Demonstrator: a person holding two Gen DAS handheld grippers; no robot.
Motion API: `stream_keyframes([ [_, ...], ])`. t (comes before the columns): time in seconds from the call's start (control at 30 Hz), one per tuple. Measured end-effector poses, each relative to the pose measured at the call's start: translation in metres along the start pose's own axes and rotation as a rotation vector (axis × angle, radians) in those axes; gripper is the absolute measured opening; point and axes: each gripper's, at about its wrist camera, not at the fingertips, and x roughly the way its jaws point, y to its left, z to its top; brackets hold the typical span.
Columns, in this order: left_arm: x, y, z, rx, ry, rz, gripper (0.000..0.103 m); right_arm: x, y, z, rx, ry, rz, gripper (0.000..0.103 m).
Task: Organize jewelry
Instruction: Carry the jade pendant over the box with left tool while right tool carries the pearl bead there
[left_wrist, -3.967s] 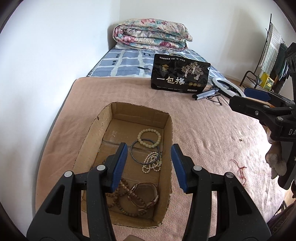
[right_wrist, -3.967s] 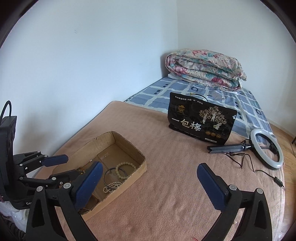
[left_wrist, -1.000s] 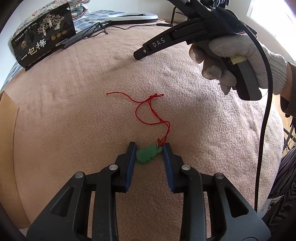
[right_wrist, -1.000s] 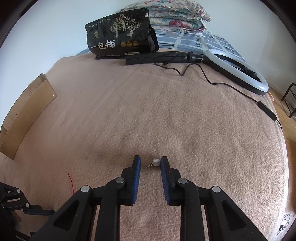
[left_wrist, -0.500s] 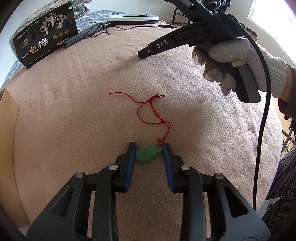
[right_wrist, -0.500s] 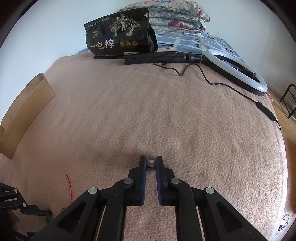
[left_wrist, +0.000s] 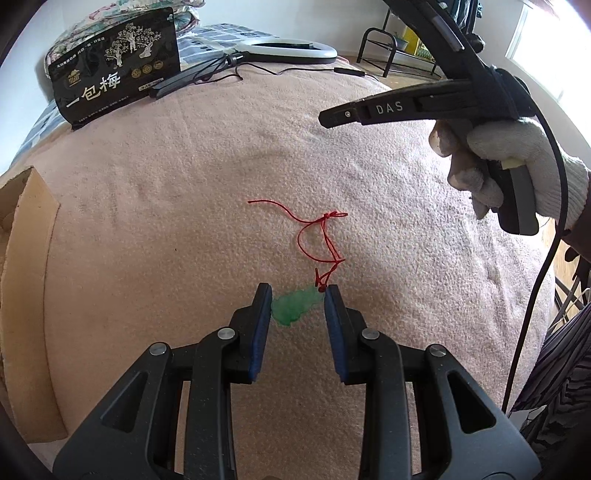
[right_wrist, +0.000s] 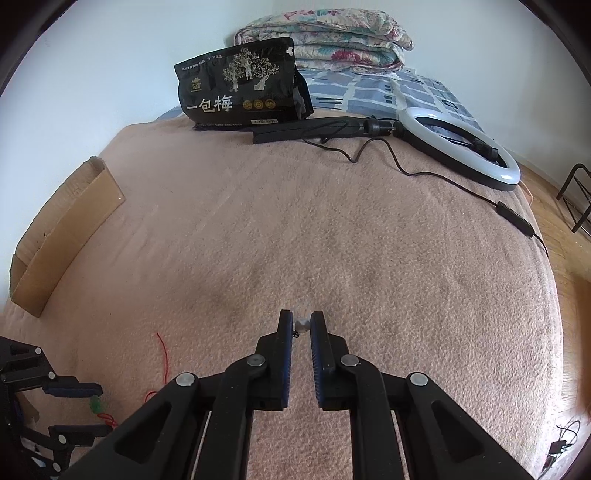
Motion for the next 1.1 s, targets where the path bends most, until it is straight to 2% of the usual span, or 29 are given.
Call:
stream_keyframes([
  [0.63, -0.062, 0.034, 0.013, -0.074, -0.134, 0.033, 0.029, -0.046, 0.027, -0.003, -0.009, -0.027, 0.025, 0.007],
  [1.1, -0.107, 0.073, 0.016, -0.142, -0.230, 0.088, 0.029, -0.074, 0.069, -0.003, -0.027, -0.029, 0.047, 0.007],
])
